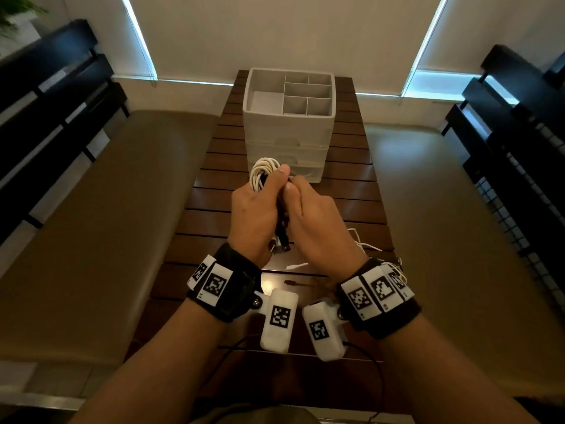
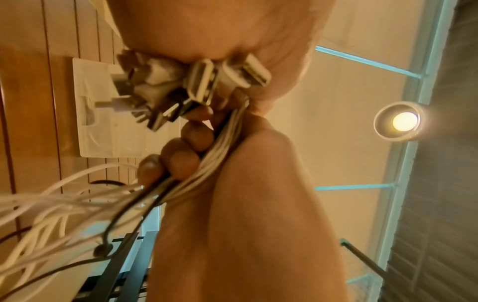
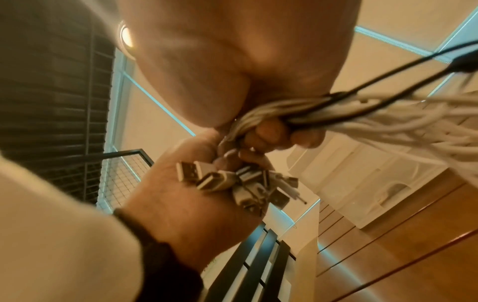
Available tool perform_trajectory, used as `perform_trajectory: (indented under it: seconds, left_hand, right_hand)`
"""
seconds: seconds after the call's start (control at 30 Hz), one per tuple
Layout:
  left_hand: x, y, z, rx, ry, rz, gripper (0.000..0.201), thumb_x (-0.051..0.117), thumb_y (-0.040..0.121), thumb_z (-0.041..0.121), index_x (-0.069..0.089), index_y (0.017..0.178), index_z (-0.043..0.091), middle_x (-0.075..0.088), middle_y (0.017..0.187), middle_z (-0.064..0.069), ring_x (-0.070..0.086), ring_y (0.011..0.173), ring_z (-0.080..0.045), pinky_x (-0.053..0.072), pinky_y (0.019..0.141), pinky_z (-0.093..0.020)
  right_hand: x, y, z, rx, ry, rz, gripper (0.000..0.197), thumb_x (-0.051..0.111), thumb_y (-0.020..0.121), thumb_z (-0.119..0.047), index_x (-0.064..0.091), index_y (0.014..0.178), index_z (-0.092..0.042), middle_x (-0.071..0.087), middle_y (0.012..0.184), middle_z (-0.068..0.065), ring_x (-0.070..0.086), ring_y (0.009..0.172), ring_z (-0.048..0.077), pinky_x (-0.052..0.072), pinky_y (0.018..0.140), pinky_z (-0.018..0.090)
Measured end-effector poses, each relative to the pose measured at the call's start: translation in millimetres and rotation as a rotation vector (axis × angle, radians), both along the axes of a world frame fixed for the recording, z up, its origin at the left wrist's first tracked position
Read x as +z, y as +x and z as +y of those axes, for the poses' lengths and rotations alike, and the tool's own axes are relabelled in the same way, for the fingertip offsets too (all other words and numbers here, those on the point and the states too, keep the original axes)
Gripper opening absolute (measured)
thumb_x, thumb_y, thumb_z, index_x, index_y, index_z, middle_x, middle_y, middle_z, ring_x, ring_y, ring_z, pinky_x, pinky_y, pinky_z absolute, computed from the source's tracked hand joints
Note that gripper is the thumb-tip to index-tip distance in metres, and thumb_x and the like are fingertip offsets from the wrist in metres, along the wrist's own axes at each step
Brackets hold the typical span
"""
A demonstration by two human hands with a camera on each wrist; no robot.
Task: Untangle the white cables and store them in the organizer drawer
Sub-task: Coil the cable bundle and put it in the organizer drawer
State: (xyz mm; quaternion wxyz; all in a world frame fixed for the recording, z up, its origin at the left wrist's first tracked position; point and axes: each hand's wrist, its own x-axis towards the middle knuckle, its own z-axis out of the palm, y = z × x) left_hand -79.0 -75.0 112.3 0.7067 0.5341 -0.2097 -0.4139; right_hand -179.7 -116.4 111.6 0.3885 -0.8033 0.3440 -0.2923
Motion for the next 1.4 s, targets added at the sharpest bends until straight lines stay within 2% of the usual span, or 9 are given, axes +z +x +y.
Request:
perform_trajectory:
  seconds: [0.27,0.43,0.6,0.73,0.9,1.0,1.1,1.27,1.4]
  left_hand:
    - [-1,15,-7,0.01,0.02,0.024,0.023,0.066,0.102,0.028,0.065,0.087,0.011,0.067,0.073,-0.003,0.057,0.048,-0.007,0.047,0.047,-0.019]
    - [-13,15,-6,-0.051,0.036,0.036,0.026,0.067,0.101,0.035,0.067,0.088,0.013,0.067,0.076,0.0,0.063,0.066,-0.011,0.055,0.065,-0.026]
    - [-19,11,-4,-0.182,0.025,0.08,0.03,0.058,0.106,0.038,0.063,0.097,0.009,0.067,0.079,-0.008,0.072,0.091,-0.026,0.059,0.093,-0.042]
    - [-16,10,-7,-0.141,0.057,0.004,0.028,0.07,0.1,0.032,0.059,0.08,0.016,0.051,0.062,-0.002,0.068,0.074,-0.02,0.058,0.074,-0.035]
    - [-18,22,-10,-0.09,0.023,0.124,0.035,0.064,0.103,0.028,0.053,0.072,0.017,0.043,0.058,0.0,0.06,0.059,-0.018,0.058,0.066,-0.034]
    - [-20,30,-11,-0.083,-0.006,0.242,0.038,0.064,0.104,0.028,0.05,0.069,0.019,0.035,0.055,0.003,0.042,0.049,-0.012,0.051,0.06,-0.033]
    - [-24,19,-7,-0.133,0.054,0.052,0.037,0.068,0.099,0.015,0.049,0.068,0.02,0.032,0.051,0.005,0.033,0.043,-0.013,0.043,0.051,-0.033]
    - [-36,-20,-2,-0.326,0.072,-0.275,0.009,0.072,0.091,0.0,0.068,0.085,0.005,0.06,0.072,-0.015,0.056,0.062,-0.027,0.05,0.059,-0.036]
    - [-40,-21,0,-0.378,0.02,-0.248,0.027,0.073,0.087,-0.003,0.076,0.108,0.014,0.077,0.105,-0.015,0.072,0.095,-0.028,0.059,0.087,-0.041]
  right_hand:
    - [-16,-22,-10,0.162,0.028,0.218,0.038,0.035,0.11,-0.05,0.053,0.097,-0.02,0.064,0.074,-0.001,0.059,0.063,0.013,0.044,0.057,0.029]
    - [-28,-14,-1,0.141,-0.028,0.223,0.041,0.033,0.109,-0.051,0.051,0.096,-0.017,0.064,0.076,0.002,0.06,0.067,0.024,0.05,0.067,0.051]
    - [-39,-8,-2,0.103,-0.111,0.33,0.04,0.028,0.11,-0.05,0.056,0.111,-0.022,0.064,0.08,-0.001,0.063,0.072,0.026,0.054,0.073,0.051]
    - [-45,-2,4,0.039,-0.159,0.331,0.031,0.032,0.112,-0.04,0.056,0.112,-0.02,0.065,0.081,0.001,0.062,0.068,0.024,0.056,0.071,0.05]
    - [-31,-19,-12,0.247,-0.171,0.359,0.039,0.036,0.109,-0.055,0.065,0.101,-0.029,0.062,0.079,-0.01,0.057,0.074,0.013,0.044,0.069,0.036]
    - [-16,-39,-26,-0.034,-0.205,0.156,0.057,0.039,0.106,-0.057,0.072,0.082,-0.017,0.063,0.07,-0.004,0.055,0.065,0.012,0.04,0.062,0.03]
    - [-3,-35,-41,-0.231,0.04,-0.168,0.05,0.045,0.107,-0.053,0.071,0.088,-0.015,0.073,0.084,0.004,0.067,0.079,0.016,0.053,0.075,0.031]
    - [20,1,-54,0.058,0.721,-0.442,0.07,0.035,0.106,-0.062,0.065,0.116,0.001,0.075,0.11,0.024,0.074,0.103,0.039,0.059,0.094,0.049]
    - [29,7,-51,0.263,0.885,-0.417,0.077,0.039,0.099,-0.073,0.066,0.11,-0.001,0.069,0.086,0.024,0.066,0.064,0.032,0.055,0.066,0.038]
